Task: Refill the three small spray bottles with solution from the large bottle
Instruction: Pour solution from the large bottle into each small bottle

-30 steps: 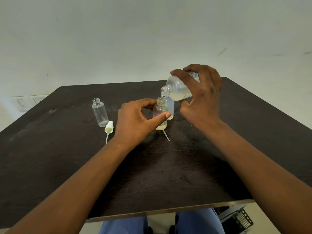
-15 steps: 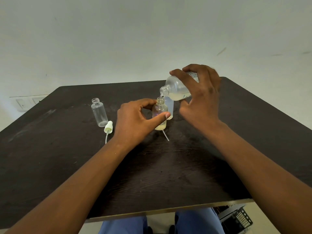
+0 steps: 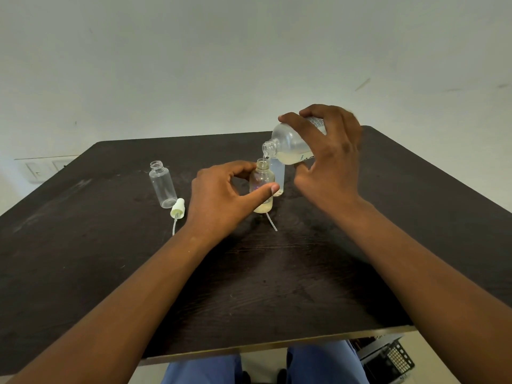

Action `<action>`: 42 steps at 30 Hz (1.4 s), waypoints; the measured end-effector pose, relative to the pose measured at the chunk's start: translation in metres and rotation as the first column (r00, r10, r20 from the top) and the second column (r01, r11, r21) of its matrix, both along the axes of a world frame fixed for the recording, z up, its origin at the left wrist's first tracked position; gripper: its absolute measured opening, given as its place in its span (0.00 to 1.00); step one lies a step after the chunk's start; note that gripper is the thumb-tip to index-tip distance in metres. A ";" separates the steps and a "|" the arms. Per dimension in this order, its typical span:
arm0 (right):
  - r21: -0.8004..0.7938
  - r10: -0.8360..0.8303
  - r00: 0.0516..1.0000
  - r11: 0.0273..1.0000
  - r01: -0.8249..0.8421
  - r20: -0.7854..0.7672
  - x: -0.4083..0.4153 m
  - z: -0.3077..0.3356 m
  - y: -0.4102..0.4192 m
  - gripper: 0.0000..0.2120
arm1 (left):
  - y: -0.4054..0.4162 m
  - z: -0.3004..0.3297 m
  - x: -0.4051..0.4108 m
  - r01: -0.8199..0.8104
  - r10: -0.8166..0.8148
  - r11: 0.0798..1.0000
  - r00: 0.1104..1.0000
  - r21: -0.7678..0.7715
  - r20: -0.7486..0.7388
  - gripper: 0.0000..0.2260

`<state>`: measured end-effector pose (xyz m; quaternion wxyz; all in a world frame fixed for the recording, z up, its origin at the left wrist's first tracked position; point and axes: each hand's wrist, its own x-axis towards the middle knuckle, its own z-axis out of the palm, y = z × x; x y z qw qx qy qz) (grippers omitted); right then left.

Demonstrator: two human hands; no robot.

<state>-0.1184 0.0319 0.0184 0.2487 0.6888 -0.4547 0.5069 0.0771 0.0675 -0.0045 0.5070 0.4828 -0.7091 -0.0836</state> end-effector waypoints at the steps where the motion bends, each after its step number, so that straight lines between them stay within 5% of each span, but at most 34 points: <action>1: -0.002 0.002 1.000 1.000 -0.002 0.002 0.000 0.000 0.000 0.35 | 0.000 0.000 0.000 0.002 -0.002 1.000 1.000 -0.002 0.001 0.20; 42: -0.001 -0.004 1.000 1.000 0.004 0.000 0.000 0.001 0.001 0.36 | 0.001 0.001 0.000 0.005 -0.005 1.000 1.000 -0.003 0.000 0.20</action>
